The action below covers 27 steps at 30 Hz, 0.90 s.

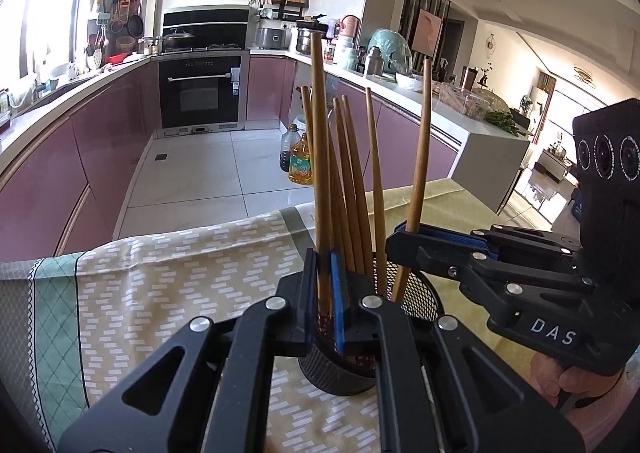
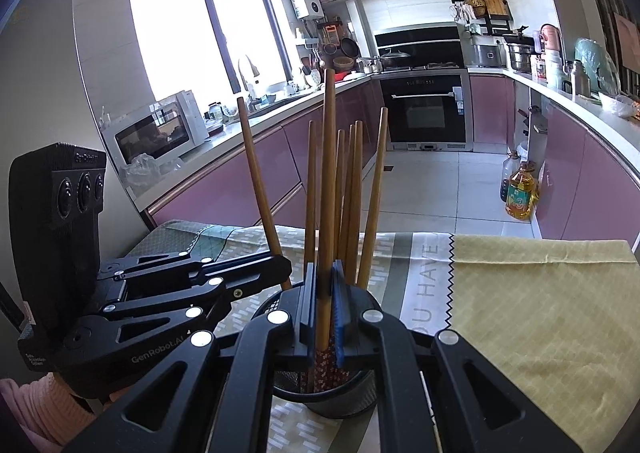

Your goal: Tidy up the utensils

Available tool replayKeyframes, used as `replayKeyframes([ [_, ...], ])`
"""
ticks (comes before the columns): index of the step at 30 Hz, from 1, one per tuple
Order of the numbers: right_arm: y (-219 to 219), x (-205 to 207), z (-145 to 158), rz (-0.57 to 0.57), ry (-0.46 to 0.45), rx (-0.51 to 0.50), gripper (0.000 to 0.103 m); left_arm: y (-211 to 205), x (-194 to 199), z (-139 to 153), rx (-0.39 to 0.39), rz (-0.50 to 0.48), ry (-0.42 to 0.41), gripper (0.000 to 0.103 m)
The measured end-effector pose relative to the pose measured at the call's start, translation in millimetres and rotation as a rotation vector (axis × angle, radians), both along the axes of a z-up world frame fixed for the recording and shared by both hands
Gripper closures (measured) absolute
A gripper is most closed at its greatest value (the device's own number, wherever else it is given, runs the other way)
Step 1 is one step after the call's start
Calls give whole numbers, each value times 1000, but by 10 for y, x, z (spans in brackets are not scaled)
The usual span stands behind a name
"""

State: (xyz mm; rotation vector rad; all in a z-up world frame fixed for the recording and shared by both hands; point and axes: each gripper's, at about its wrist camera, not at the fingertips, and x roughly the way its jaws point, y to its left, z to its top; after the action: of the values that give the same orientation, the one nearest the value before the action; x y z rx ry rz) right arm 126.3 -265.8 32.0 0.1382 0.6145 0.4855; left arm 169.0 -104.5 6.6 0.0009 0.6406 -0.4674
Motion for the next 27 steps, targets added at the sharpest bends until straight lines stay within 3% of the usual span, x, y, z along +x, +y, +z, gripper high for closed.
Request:
replayKeyframes([
  [11,8,78,-62,-9,16,2,95,17,43,-59,-11,13,16,91],
  [18,6,47,-62,-3,12,3,94,54,-36,-29,-25,19,10,78],
  [21,23,-16,-31,3,1,1,81,96,-79,-21,-31,25,3,68],
  [25,30,-129,29,9,-23,-4,73,196,-197,11,-40,45,-14,53],
  [27,18,-195,60,8,-35,1,60,285,-276,25,-46,65,-18,42],
])
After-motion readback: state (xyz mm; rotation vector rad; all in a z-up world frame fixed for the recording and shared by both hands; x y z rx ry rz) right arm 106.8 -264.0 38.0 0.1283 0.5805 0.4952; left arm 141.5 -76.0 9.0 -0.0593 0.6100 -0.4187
